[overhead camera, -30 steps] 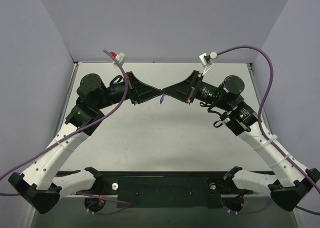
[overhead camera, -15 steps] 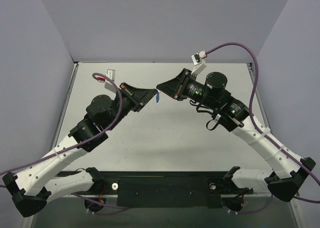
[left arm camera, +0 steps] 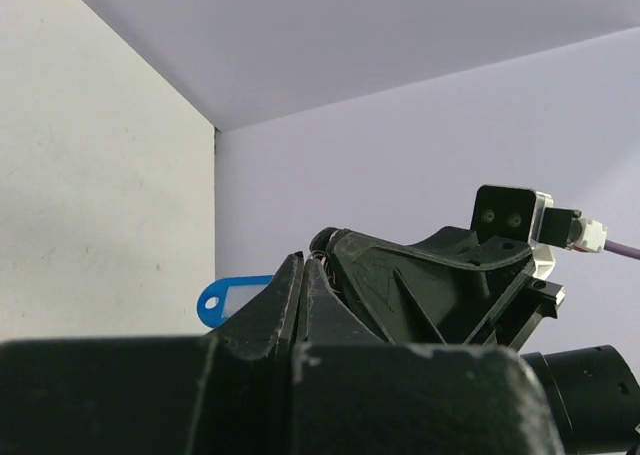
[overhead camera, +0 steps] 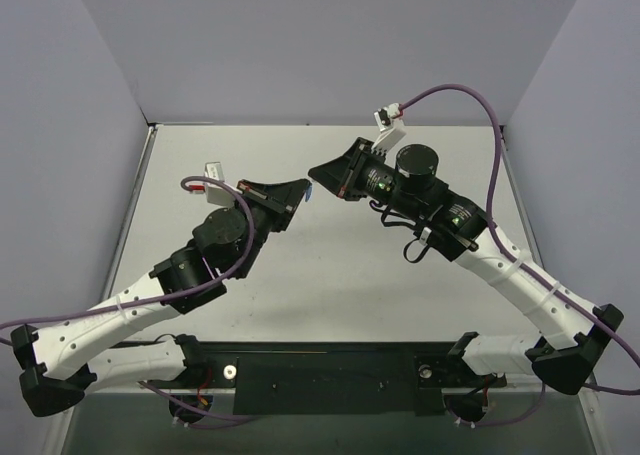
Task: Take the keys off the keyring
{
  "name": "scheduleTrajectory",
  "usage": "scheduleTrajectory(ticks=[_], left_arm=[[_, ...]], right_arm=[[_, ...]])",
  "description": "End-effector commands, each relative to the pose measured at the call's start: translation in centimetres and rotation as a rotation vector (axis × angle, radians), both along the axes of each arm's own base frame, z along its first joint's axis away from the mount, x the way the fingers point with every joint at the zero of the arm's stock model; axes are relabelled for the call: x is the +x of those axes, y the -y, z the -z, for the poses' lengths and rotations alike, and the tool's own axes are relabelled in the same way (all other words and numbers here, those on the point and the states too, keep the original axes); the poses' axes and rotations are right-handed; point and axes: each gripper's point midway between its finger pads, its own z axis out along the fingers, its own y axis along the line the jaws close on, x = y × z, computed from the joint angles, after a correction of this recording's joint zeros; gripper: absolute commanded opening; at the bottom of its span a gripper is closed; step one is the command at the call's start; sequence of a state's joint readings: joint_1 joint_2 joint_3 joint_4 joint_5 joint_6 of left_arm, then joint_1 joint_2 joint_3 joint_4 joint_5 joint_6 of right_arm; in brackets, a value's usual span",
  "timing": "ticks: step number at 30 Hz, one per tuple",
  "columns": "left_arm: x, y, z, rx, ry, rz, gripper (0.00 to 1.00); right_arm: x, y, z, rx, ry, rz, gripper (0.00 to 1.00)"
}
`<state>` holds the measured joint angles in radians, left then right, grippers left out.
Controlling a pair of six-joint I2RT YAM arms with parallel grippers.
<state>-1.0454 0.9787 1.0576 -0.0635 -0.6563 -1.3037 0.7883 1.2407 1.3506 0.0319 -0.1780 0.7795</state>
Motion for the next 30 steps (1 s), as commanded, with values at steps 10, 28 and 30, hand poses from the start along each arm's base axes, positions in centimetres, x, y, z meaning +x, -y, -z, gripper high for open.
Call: scheduleTrajectory(ticks=[10, 28, 30], left_arm=[[-0.9, 0.7, -2.8, -0.150, 0.021, -0.005, 0.00], [-3.1, -3.1, -4.7, 0.063, 0.155, 0.032, 0.53], [-3.3, -3.6, -5.0, 0.122, 0.182, 0.047, 0.54]], right_arm=[[2.0, 0.9, 1.0, -0.050, 0.029, 0.102, 0.00], [0.9, 3.0, -0.3, 0.039, 0.000, 0.027, 0.00], [0.3, 3.1, -1.1, 0.054, 0.006, -0.013, 0.00]])
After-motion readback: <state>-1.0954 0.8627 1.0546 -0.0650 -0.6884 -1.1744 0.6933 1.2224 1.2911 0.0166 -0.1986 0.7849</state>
